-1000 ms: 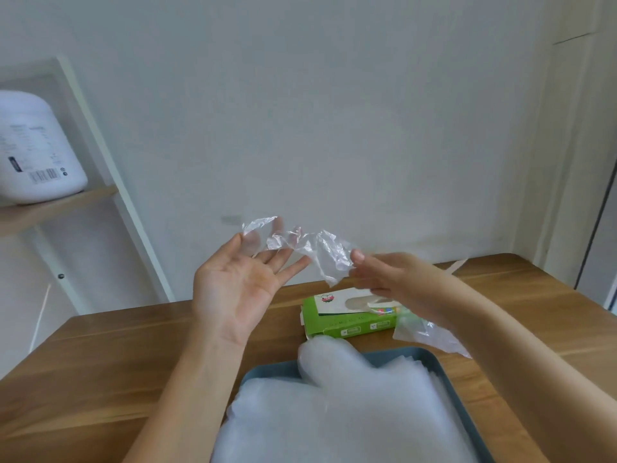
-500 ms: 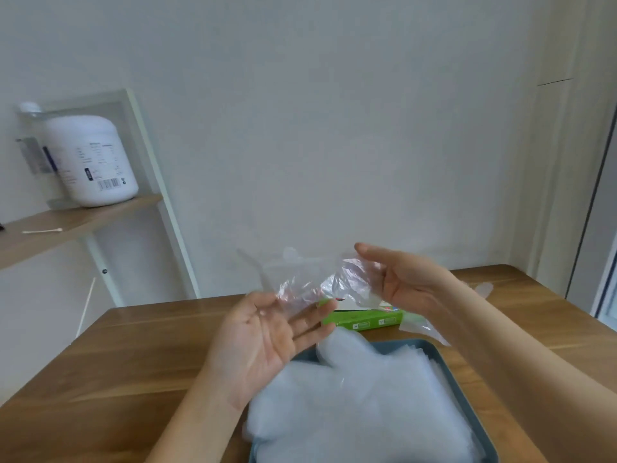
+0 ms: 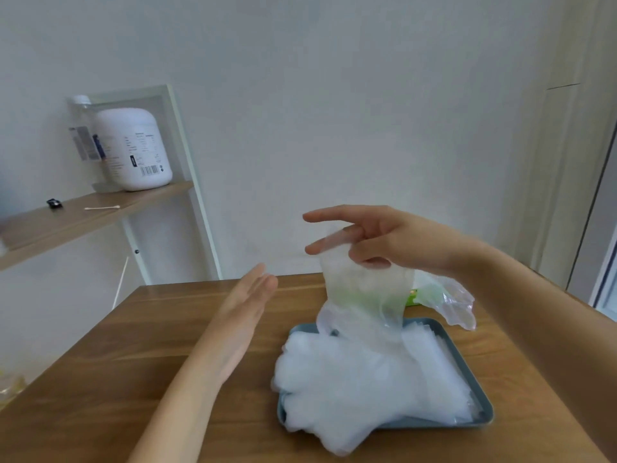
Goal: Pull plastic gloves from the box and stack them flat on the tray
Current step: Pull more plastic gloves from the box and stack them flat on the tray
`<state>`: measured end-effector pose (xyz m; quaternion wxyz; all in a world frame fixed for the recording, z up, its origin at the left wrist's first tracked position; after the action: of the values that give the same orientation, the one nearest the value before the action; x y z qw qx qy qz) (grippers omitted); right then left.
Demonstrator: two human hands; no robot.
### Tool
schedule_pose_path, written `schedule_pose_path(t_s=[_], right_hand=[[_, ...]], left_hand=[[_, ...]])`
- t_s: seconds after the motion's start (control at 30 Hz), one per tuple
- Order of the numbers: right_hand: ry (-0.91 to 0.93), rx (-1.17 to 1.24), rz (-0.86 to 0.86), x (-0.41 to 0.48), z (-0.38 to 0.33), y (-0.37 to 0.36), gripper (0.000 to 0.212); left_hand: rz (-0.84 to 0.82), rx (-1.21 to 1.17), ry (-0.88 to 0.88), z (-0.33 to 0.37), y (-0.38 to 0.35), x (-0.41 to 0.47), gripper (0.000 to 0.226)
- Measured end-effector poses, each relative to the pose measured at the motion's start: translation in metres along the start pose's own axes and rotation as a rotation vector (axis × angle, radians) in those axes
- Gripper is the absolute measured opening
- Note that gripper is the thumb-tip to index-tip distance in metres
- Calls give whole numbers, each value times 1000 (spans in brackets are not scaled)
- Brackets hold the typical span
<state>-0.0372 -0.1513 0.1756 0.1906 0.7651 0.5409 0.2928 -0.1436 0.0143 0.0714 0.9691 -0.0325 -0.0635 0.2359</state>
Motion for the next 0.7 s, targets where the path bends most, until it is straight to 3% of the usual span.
schedule_pose_path(t_s=[0.2,0.33,0.53,0.63,0.7], right_hand=[[85,-135,-254,-4,-26,-10,67],[57,-129,-260,-11,-27,-5,65],[-43,-14,-125,-16,-5,14,57],[-165,127,-9,-20,20,25,47],[-280,186,70,-24,37,26,38]], left_hand=[[-336,134,-187,29,-42,7,123],[-559,170,-171,30,-73,-1,81],[-484,32,15,11,-60,10,57],[-481,17,63,9,-48,11,26],[-457,-41,87,13,-35,14,45]])
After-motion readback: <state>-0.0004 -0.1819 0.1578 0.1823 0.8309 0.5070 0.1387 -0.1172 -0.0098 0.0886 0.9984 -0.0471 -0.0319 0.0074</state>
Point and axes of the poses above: each hand's wrist, its own x-axis towards the middle knuckle, its own y-axis out of the back of the hand, z = x × y, the point moved 6 cm from there along x, towards the middle knuckle, and after that the axes turned 7 degrees about -x, right-handed, at the moved point
